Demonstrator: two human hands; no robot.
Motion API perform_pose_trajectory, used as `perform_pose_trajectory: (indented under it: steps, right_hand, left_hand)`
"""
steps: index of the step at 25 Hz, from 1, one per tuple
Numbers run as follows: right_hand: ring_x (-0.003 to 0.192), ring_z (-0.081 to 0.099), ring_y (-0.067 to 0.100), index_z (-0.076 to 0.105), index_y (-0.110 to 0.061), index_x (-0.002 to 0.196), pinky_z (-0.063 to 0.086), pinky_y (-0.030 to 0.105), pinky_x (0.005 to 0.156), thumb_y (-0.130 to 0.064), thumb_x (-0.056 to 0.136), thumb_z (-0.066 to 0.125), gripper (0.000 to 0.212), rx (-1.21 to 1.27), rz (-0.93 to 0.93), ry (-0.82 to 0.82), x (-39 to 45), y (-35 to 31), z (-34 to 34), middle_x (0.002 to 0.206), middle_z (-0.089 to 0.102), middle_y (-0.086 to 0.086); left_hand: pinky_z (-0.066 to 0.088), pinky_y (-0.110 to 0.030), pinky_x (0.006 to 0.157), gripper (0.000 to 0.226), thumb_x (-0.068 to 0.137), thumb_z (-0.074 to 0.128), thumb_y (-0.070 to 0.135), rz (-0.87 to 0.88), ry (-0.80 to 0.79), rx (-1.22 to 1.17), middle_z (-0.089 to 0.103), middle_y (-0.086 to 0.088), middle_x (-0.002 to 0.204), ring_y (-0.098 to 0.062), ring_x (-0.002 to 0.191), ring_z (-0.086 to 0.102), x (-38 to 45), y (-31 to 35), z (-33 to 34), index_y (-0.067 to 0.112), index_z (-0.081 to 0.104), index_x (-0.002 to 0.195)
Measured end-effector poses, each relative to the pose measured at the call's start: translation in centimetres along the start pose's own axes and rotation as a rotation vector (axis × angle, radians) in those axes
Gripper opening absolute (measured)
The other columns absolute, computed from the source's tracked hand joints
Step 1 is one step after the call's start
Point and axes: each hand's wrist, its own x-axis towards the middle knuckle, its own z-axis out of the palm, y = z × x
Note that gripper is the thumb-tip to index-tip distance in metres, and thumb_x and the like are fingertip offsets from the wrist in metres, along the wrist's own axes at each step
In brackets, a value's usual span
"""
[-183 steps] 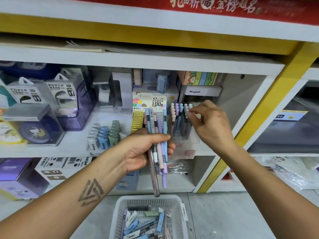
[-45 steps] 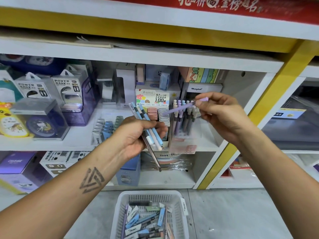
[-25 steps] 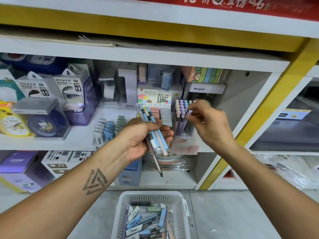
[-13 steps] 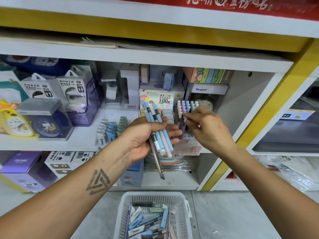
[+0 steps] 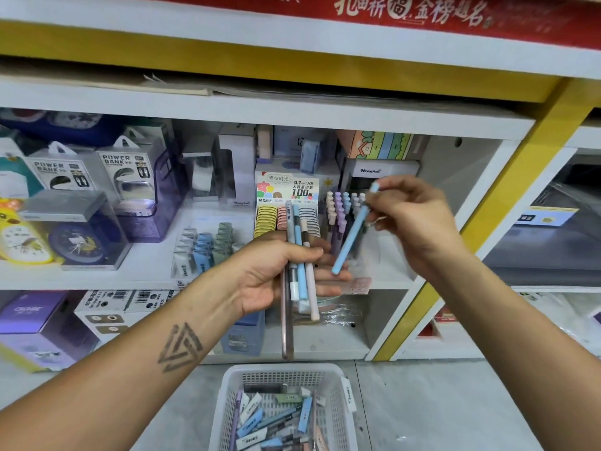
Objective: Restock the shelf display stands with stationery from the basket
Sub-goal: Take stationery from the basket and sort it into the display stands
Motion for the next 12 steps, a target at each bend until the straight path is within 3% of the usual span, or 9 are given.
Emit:
perform_pose_trajectory:
  steps: [3, 5, 7, 12]
  right_hand:
    - [0.07, 0.069, 0.034, 0.062, -0.011, 0.104, 0.061, 0.039, 0.065, 0.004, 0.089, 0.066, 0.022, -0.208, -0.248, 0.077, 0.8, -0.3, -2.0, 0.084, 0.067, 0.026]
    - [0.079, 0.068, 0.03, 0.059, -0.019, 0.106, 0.06, 0.042, 0.074, -0.006, 0.091, 0.068, 0.021, -0.522, -0.371, 0.031, 1.0, 0.6, -2.3, 0.084, 0.066, 0.016]
    - [0.08, 0.068, 0.019, 0.059, -0.019, 0.11, 0.059, 0.042, 0.076, -0.015, 0.093, 0.068, 0.019, -0.81, -0.457, -0.024, 0.8, 1.9, -2.1, 0.086, 0.068, 0.002]
    - [0.079, 0.066, 0.033, 0.057, -0.014, 0.109, 0.057, 0.046, 0.068, -0.012, 0.095, 0.063, 0.015, -0.981, -0.609, -0.119, 1.1, 4.2, -1.8, 0.088, 0.07, 0.011]
  left_hand:
    - [0.061, -0.033, 0.057, 0.013, 0.09, 0.058, -0.002, 0.001, 0.163, 0.059, 0.073, -0.024, 0.088, -0.03, 0.07, 0.073, 0.3, 0.1, -0.1, 0.0, 0.06, 0.103]
    - [0.055, -0.026, 0.047, 0.015, 0.089, 0.063, 0.002, 0.015, 0.209, 0.081, 0.071, -0.018, 0.075, -0.021, 0.056, 0.067, 0.5, 0.0, -0.1, -0.001, 0.063, 0.103]
    - [0.053, -0.025, 0.047, 0.02, 0.088, 0.064, 0.006, 0.024, 0.215, 0.068, 0.069, -0.017, 0.074, -0.02, 0.056, 0.064, 0.5, 0.0, -0.1, -0.003, 0.065, 0.106]
    - [0.054, -0.028, 0.051, 0.025, 0.091, 0.059, 0.002, 0.034, 0.174, 0.056, 0.068, -0.019, 0.079, -0.023, 0.061, 0.064, 0.6, 0.0, -0.3, -0.004, 0.063, 0.115]
